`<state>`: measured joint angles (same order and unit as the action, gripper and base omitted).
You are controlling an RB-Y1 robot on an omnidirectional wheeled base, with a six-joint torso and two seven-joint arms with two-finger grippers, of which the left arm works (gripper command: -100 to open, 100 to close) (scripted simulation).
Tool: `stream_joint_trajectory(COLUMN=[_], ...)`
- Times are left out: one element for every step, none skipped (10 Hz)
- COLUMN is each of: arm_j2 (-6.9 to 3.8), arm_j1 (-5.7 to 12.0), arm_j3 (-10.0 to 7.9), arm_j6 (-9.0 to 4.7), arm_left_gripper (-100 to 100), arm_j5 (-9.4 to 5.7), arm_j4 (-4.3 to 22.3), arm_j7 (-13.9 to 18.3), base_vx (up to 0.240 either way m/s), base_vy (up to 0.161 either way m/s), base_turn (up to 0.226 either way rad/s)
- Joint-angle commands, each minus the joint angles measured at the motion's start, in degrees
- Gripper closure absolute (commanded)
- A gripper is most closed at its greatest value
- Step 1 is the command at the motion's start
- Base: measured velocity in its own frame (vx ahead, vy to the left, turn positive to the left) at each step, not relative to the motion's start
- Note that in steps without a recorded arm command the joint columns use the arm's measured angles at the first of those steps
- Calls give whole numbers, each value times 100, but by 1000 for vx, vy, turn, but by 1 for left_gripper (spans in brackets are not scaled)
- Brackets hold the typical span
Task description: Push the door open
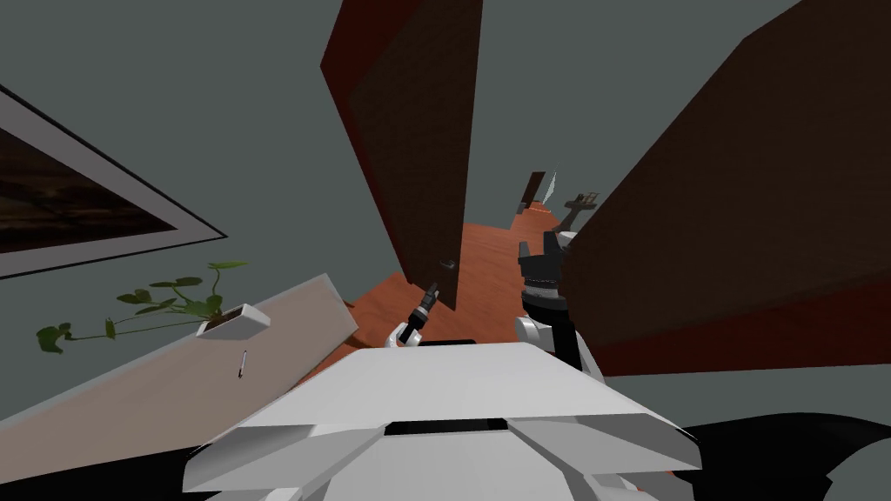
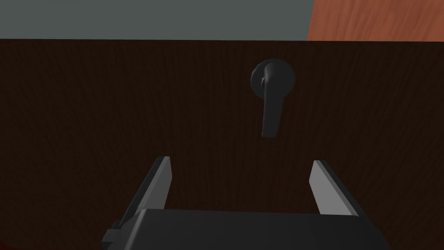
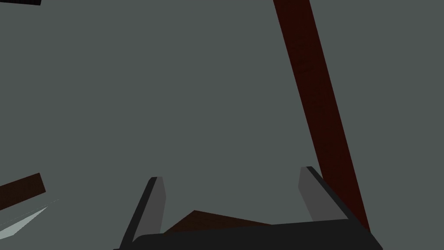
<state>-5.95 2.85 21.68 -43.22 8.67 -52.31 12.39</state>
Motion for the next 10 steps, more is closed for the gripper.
stream_joint_trajectory(arm_j2=[24, 31, 35, 42, 45, 52, 61, 64, 69, 76], arm_j1=[91, 152, 181, 241, 270, 315, 377, 398, 423, 464], arm_j3=[36, 75, 95, 133, 153, 181, 222, 235, 252, 278], arm_j6=[-80, -119, -138, -176, -195, -224, -264, -277, -294, -320], arm_left_gripper=[-100, -100, -100, -100, -100, -100, -100, -100, -100, -100], arm_j5=[26, 53, 66, 91, 104, 123, 150, 159, 170, 188], arm_j4=[229, 378, 450, 594, 667, 775, 926, 976, 1039, 1139], arm_j7=[34, 73, 92, 130, 149, 178, 217, 230, 247, 273], base_vx=[101, 127, 119, 121, 127, 119, 152, 146, 98, 105], base_vy=[42, 61, 51, 47, 51, 50, 48, 26, 25, 52], base_turn=[-8, -15, -12, -11, -9, -10, -18, -10, -2, -7])
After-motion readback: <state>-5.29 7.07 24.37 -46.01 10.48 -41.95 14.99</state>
